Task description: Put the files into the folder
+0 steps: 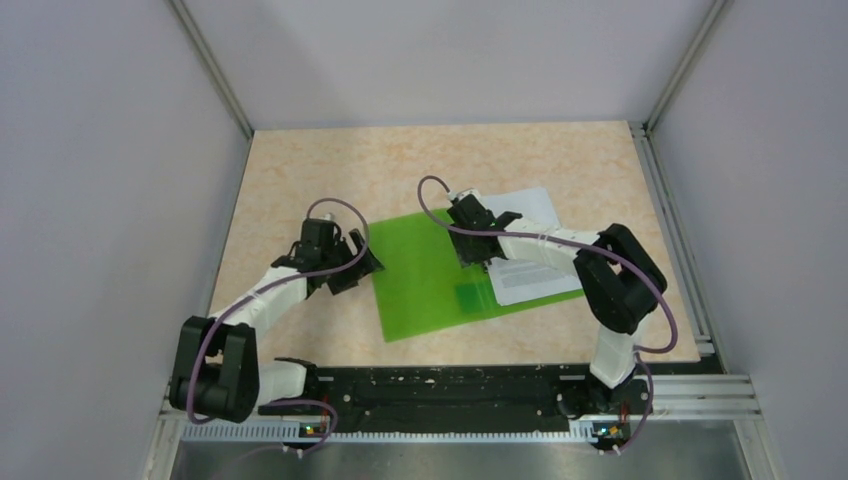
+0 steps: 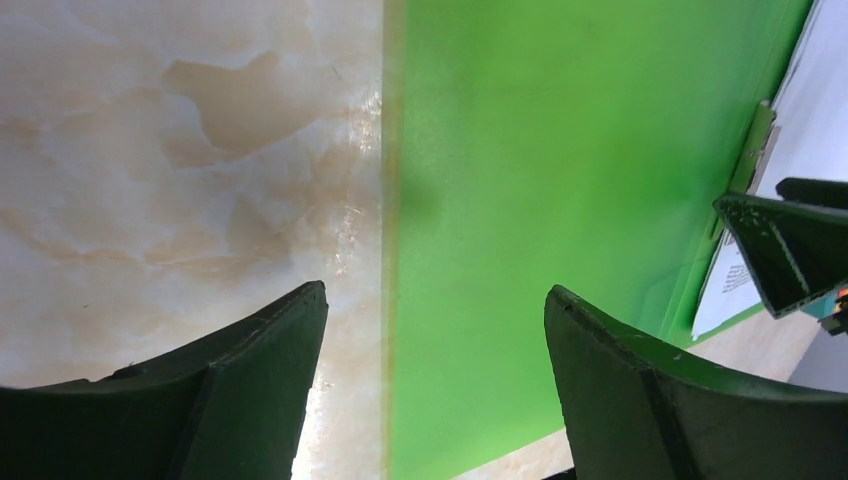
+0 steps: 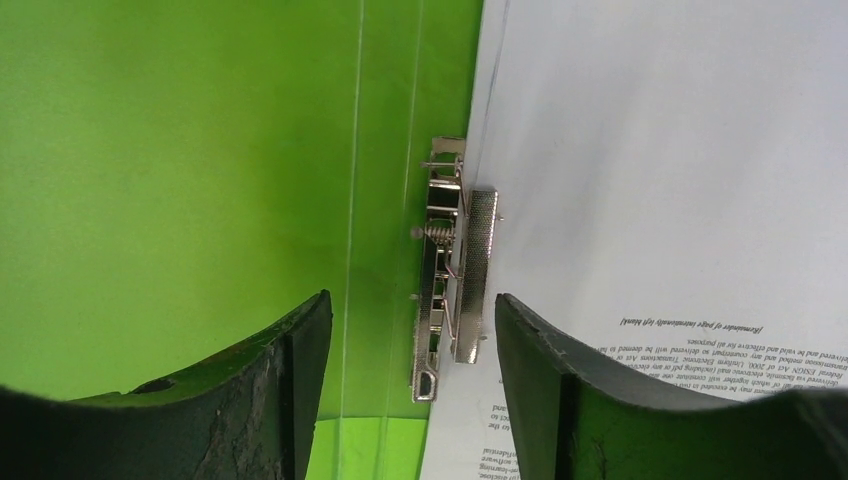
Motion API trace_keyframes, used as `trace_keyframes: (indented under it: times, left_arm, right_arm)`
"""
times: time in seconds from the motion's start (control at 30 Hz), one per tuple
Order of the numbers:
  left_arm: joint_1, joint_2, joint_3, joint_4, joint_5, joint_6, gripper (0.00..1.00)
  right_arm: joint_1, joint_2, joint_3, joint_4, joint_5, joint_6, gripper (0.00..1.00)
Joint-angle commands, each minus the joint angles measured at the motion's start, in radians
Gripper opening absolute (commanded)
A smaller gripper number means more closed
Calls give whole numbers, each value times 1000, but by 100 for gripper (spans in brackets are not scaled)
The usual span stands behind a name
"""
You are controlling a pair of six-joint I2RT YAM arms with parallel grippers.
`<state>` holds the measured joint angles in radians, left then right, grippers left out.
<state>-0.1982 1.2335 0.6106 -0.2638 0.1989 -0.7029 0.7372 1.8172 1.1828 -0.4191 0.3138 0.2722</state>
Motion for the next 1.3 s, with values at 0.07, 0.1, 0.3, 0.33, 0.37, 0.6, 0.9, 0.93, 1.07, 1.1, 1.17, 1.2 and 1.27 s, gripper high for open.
trace_keyframes:
  times: [0.07,0.1,0.3,0.33,0.37,0.6,0.9,0.93,1.07,1.1,1.17,1.2,1.27]
  left_arm:
    - [16,73,-27,52,142,30,85]
    - [16,77,-33,58,144,27,85]
    - [16,125,-46,109,207,6,85]
    - [16,131,-47,117,212,1,85]
    - [16,139,-47,126,216,-5,85]
    - [16,152,-5,116,235,-13,85]
    - [16,111,116,26,255,19,85]
    - [16,108,128,27,267,17,85]
    - [16,96,170,42,318,-2,85]
    - [16,93,181,50,334,-9,86]
    - [15,86,202,57,361,-18,85]
    - [15,79,210,56,368,-22,85]
    - [14,59,228,52,378,-28,85]
  right_arm:
    - [-39,14,-33,60,15,-19,62]
    - [-44,15,-39,66,9,-19,63]
    - [-60,21,-67,93,-47,-18,55]
    - [-62,23,-70,96,-57,-17,51]
    - [-63,24,-72,99,-66,-16,47]
    - [-83,24,-80,110,-134,0,27]
    - [-168,12,-120,142,-307,50,15]
    - [-171,10,-123,142,-309,53,15]
    - [-173,8,-134,162,-362,91,15]
    - [-173,9,-139,173,-378,101,15]
    - [-173,8,-146,190,-400,123,15]
    - [-173,8,-150,196,-407,132,16]
    - [-173,6,-156,210,-423,155,21]
